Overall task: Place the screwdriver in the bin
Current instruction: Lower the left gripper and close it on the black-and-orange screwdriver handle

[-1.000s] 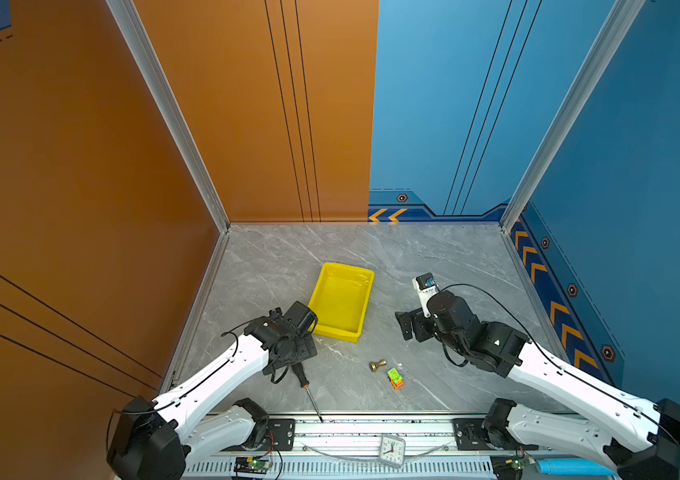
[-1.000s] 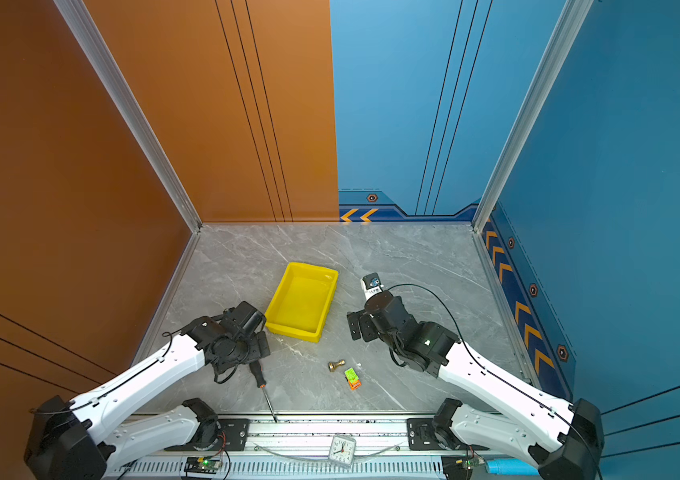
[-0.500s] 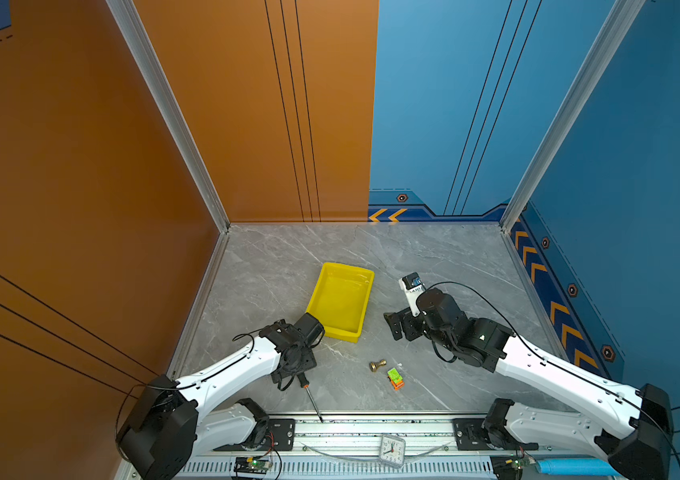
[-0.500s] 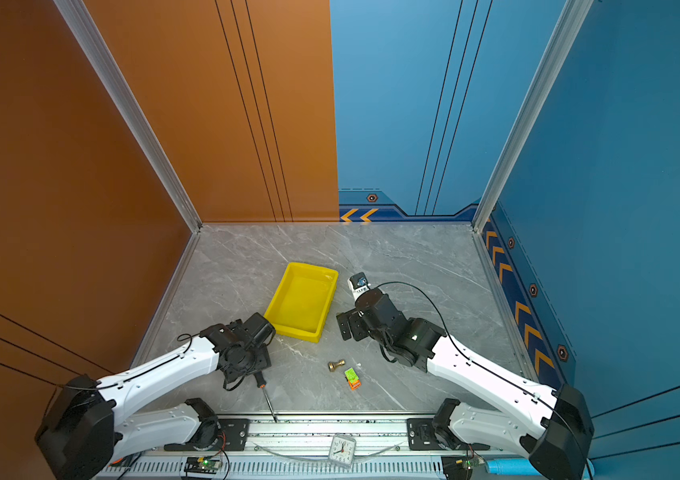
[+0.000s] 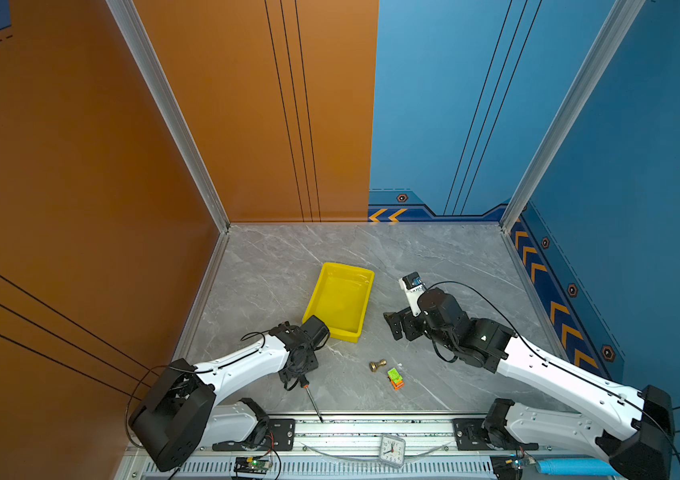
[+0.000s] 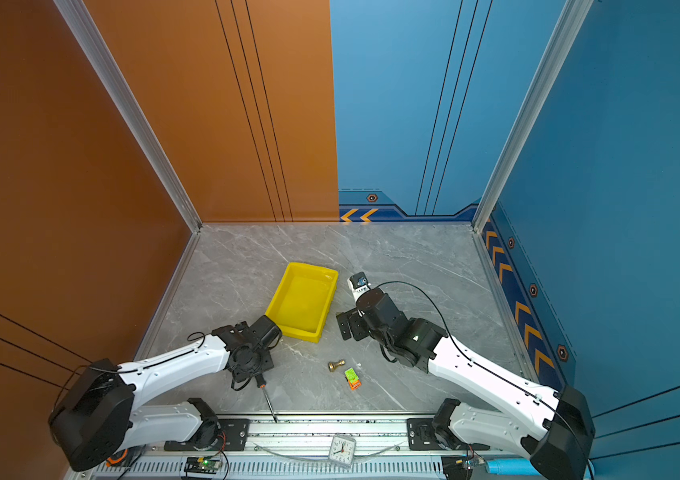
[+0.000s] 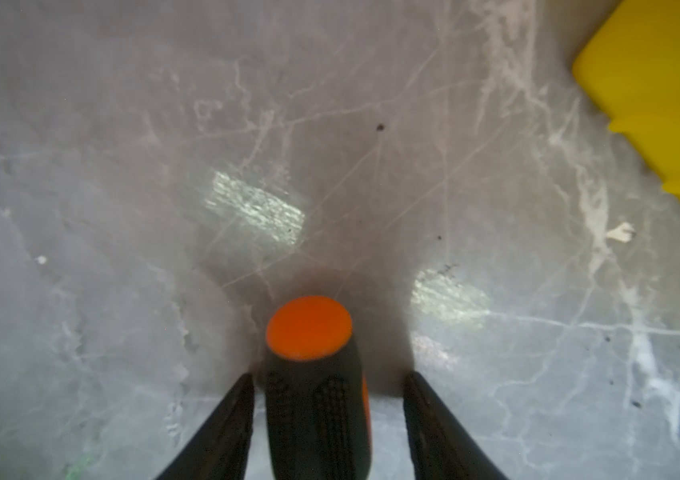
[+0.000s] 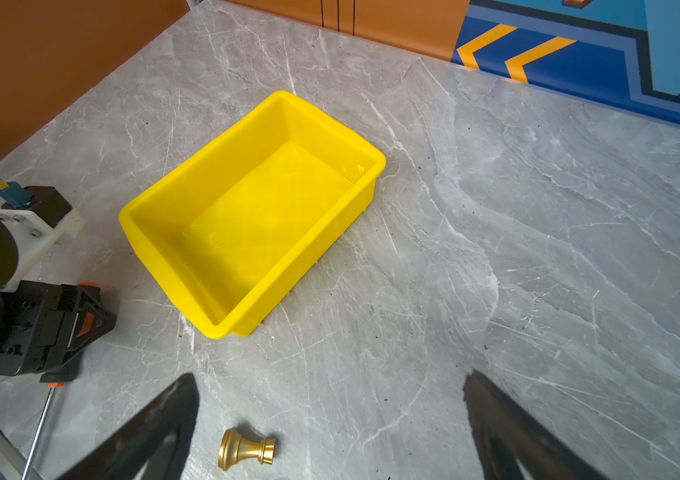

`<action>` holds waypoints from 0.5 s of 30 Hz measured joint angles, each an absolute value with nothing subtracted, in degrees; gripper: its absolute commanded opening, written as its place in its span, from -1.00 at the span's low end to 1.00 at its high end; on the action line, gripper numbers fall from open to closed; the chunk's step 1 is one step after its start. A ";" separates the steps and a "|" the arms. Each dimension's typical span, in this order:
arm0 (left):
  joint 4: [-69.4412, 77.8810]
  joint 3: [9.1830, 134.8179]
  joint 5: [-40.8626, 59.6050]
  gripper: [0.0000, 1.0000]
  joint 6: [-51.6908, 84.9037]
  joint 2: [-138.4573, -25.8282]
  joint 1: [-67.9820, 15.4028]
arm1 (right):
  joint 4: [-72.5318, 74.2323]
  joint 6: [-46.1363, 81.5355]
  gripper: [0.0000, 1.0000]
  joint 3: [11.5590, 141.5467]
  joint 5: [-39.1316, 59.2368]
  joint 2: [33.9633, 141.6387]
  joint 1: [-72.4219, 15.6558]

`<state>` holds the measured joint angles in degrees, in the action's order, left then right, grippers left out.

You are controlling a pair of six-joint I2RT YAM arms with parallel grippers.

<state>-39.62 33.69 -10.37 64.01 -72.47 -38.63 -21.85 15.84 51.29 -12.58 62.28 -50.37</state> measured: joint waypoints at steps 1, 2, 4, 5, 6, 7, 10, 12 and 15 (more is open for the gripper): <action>-39.38 33.69 -10.44 -0.03 64.38 -72.51 -38.74 | -21.85 15.84 1.00 51.29 -12.58 62.22 -50.37; -39.29 33.61 -10.66 -0.11 64.66 -72.51 -38.94 | -21.85 15.84 1.00 51.29 -12.58 62.13 -50.37; -39.09 33.36 -11.29 -0.27 65.21 -72.44 -39.24 | -21.85 15.81 1.00 51.29 -12.58 62.02 -50.37; -38.92 33.28 -11.68 -0.35 65.56 -72.44 -39.38 | -21.85 15.77 1.00 51.35 -12.58 62.02 -50.35; -38.83 33.26 -11.86 -0.41 65.73 -72.42 -39.44 | -21.85 15.62 1.00 51.42 -12.58 62.02 -50.35; -38.65 33.19 -12.01 -0.50 65.89 -72.31 -39.46 | -21.87 15.38 1.00 51.57 -12.58 62.02 -50.28; -38.39 33.10 -12.45 -0.68 66.08 -72.20 -39.46 | -21.87 14.96 1.00 52.73 -12.38 62.11 -50.04; -38.39 33.10 -12.51 -0.80 66.04 -72.12 -39.46 | -21.85 14.79 1.00 53.60 -12.16 62.17 -49.60; -38.44 33.12 -12.71 -0.85 65.87 -71.90 -39.44 | -21.82 14.79 1.00 54.33 -12.16 62.17 -48.90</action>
<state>-38.44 33.12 -12.71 65.87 -71.90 -39.44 -21.82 14.79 54.33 -12.16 62.17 -48.90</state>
